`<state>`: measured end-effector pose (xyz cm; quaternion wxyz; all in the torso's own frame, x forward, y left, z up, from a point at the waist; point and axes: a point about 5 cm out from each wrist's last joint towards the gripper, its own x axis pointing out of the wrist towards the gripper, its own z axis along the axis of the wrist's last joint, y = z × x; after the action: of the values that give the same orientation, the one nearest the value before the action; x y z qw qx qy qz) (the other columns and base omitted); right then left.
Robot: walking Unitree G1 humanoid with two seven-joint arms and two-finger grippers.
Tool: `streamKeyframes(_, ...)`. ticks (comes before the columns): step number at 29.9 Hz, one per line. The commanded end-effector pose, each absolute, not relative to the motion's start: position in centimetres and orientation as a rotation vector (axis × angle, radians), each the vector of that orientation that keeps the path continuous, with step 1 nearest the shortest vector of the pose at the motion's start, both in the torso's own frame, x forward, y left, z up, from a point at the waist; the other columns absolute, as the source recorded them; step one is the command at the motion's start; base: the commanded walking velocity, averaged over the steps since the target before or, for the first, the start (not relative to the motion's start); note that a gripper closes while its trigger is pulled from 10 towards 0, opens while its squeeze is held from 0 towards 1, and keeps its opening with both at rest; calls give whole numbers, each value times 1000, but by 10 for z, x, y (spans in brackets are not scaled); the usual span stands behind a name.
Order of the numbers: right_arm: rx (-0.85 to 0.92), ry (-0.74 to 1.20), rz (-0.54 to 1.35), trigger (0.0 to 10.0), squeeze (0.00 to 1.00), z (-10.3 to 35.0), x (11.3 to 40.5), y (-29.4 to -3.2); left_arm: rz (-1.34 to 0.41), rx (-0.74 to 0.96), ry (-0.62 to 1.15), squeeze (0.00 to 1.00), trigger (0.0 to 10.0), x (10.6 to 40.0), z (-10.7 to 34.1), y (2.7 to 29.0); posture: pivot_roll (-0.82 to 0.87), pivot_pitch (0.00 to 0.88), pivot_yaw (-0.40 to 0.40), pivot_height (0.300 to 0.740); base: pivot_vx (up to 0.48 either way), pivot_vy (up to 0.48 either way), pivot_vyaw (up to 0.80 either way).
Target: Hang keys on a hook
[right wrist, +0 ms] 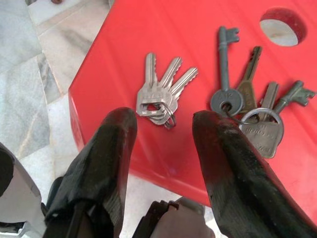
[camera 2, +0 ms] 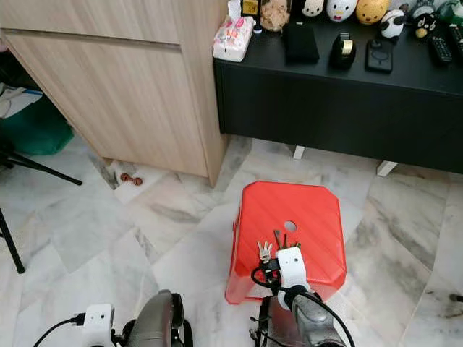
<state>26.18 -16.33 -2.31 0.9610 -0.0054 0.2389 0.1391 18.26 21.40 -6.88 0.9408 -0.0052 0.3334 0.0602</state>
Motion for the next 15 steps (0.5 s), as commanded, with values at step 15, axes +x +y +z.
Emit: streamKeyframes(15,32,421,307,10000,0,-18,263,-162,98,-13,588,0,10000,178,-63,203,100,327,2,638,0,0,0)
